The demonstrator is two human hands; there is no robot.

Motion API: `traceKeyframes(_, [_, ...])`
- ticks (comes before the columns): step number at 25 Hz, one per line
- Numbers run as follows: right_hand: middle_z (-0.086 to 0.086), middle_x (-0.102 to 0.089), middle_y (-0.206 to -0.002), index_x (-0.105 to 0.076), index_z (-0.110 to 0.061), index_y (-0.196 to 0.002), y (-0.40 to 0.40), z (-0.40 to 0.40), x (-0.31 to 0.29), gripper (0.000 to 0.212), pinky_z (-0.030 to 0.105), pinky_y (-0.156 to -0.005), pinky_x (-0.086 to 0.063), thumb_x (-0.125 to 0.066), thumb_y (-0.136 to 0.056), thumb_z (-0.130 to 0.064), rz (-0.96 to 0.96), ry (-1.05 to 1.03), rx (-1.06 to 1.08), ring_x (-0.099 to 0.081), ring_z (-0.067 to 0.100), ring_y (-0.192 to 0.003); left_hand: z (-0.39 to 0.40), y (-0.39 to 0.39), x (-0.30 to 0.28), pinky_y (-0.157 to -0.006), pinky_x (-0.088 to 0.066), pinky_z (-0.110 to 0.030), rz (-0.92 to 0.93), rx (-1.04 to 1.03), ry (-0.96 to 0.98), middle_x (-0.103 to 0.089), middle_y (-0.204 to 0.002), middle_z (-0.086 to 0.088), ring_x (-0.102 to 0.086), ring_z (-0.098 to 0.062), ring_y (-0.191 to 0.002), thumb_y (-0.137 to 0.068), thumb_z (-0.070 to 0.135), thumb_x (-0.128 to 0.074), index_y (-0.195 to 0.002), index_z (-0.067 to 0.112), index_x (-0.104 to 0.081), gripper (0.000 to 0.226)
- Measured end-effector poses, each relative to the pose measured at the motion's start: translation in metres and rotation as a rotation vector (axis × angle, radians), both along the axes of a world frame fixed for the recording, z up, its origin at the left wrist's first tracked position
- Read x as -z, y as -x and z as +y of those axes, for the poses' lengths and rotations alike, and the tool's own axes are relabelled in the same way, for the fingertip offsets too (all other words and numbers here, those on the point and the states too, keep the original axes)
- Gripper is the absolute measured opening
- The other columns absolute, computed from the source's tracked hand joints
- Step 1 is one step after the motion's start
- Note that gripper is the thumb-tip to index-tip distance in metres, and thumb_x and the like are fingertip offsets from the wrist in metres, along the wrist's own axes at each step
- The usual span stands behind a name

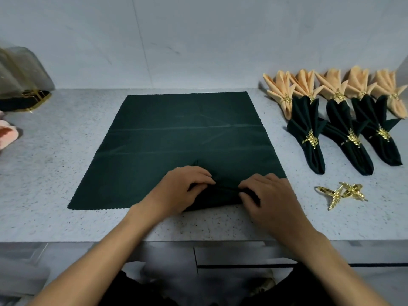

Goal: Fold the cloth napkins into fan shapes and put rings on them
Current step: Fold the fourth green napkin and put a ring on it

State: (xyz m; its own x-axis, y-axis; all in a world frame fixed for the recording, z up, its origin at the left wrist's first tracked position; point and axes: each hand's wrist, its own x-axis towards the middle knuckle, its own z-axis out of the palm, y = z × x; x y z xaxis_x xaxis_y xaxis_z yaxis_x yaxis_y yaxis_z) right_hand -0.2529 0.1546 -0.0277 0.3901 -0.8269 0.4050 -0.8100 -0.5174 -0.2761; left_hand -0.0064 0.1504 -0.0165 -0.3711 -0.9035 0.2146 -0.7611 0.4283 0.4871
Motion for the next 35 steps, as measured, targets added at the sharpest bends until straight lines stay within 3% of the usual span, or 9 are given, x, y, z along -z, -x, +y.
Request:
traceKeyframes(7, [-0.011, -0.058, -0.079, -0.070, -0.024, -0.075, -0.020, 0.000, 0.001, 0.010, 0.036, -0.069, -0.036, -0.076, -0.081, -0.029, 0.028, 0.002, 0.127, -0.049, 0.017, -0.076, -0.001, -0.028, 0.006, -0.084, -0.049, -0.027, -0.027, 0.019, 0.093, -0.065, -0.102, 0.019, -0.052, -0.004, -0.096, -0.089, 0.020, -0.071, -0.104, 0.023, -0.077, 0.016])
traceKeyframes(9, [-0.007, -0.060, -0.081, -0.070, -0.023, -0.082, -0.038, -0.005, -0.004, 0.010, 0.037, -0.070, -0.042, -0.076, -0.079, -0.029, 0.105, 0.049, 0.063, -0.052, 0.020, -0.076, -0.003, -0.029, 0.007, -0.078, -0.049, -0.028, -0.041, 0.028, 0.145, -0.065, -0.095, 0.017, -0.050, -0.007, -0.090, -0.086, 0.021, -0.075, -0.098, 0.024, -0.078, 0.013])
traceKeyframes(12, [-0.008, -0.061, -0.087, -0.074, -0.021, -0.092, -0.063, -0.015, -0.002, 0.009, 0.037, -0.072, -0.049, -0.074, -0.084, -0.026, -0.014, -0.067, -0.111, -0.053, 0.017, -0.078, -0.003, -0.031, 0.009, -0.077, -0.051, -0.033, 0.001, 0.024, 0.184, -0.068, -0.093, 0.015, -0.055, -0.010, -0.088, -0.084, 0.021, -0.076, -0.093, 0.023, -0.078, 0.009])
traceKeyframes(14, [-0.010, -0.060, -0.085, -0.076, -0.019, -0.087, -0.064, -0.018, 0.006, 0.004, 0.033, -0.070, -0.049, -0.076, -0.084, -0.021, -0.135, -0.110, -0.148, -0.051, 0.013, -0.075, 0.002, -0.038, 0.007, -0.084, -0.050, -0.037, -0.032, 0.081, 0.198, -0.067, -0.104, 0.013, -0.056, -0.010, -0.096, -0.090, 0.027, -0.068, -0.099, 0.022, -0.077, 0.014])
traceKeyframes(16, [-0.012, -0.059, -0.085, -0.076, -0.018, -0.086, -0.060, -0.018, 0.012, 0.003, 0.026, -0.071, -0.046, -0.076, -0.083, -0.020, -0.201, -0.138, -0.137, -0.050, 0.011, -0.076, 0.011, -0.050, 0.003, -0.104, -0.037, -0.036, -0.184, 0.178, 0.105, -0.056, -0.130, 0.012, -0.048, -0.009, -0.118, -0.097, 0.044, -0.050, -0.124, 0.024, -0.068, 0.038])
traceKeyframes(18, [-0.013, -0.058, -0.085, -0.076, -0.019, -0.086, -0.059, -0.020, 0.013, 0.002, 0.019, -0.073, -0.042, -0.076, -0.084, -0.020, -0.233, -0.151, -0.127, -0.050, 0.010, -0.077, 0.022, -0.059, 0.003, -0.119, -0.013, -0.033, -0.354, 0.225, -0.005, -0.032, -0.152, 0.013, -0.025, -0.006, -0.139, -0.096, 0.065, -0.035, -0.149, 0.026, -0.041, 0.067])
traceKeyframes(20, [-0.013, -0.058, -0.085, -0.076, -0.020, -0.086, -0.061, -0.020, 0.012, 0.002, 0.014, -0.074, -0.039, -0.076, -0.083, -0.020, -0.245, -0.160, -0.124, -0.051, 0.010, -0.079, 0.032, -0.059, 0.010, -0.122, -0.002, -0.038, -0.448, 0.187, 0.003, -0.021, -0.158, 0.011, -0.015, -0.007, -0.145, -0.095, 0.072, -0.028, -0.156, 0.022, -0.024, 0.079])
traceKeyframes(26, [-0.014, -0.057, -0.087, -0.076, -0.021, -0.086, -0.058, -0.021, 0.008, 0.002, 0.011, -0.075, -0.037, -0.075, -0.084, -0.023, -0.243, -0.232, -0.136, -0.051, 0.008, -0.082, 0.029, -0.033, 0.013, -0.119, -0.018, -0.055, -0.490, 0.010, 0.228, -0.055, -0.125, 0.000, -0.052, -0.015, -0.116, -0.085, 0.048, -0.043, -0.136, 0.012, -0.057, 0.064])
traceKeyframes(35, [-0.014, -0.055, -0.090, -0.074, -0.021, -0.087, -0.056, -0.020, 0.003, 0.016, 0.024, -0.076, -0.041, -0.066, -0.090, -0.035, -0.256, -0.263, -0.175, -0.048, 0.007, -0.082, 0.007, -0.034, 0.012, -0.117, -0.017, -0.035, -0.273, -0.023, 0.134, -0.064, -0.104, 0.006, -0.062, -0.017, -0.094, -0.060, 0.010, -0.063, -0.111, 0.019, -0.074, 0.053])
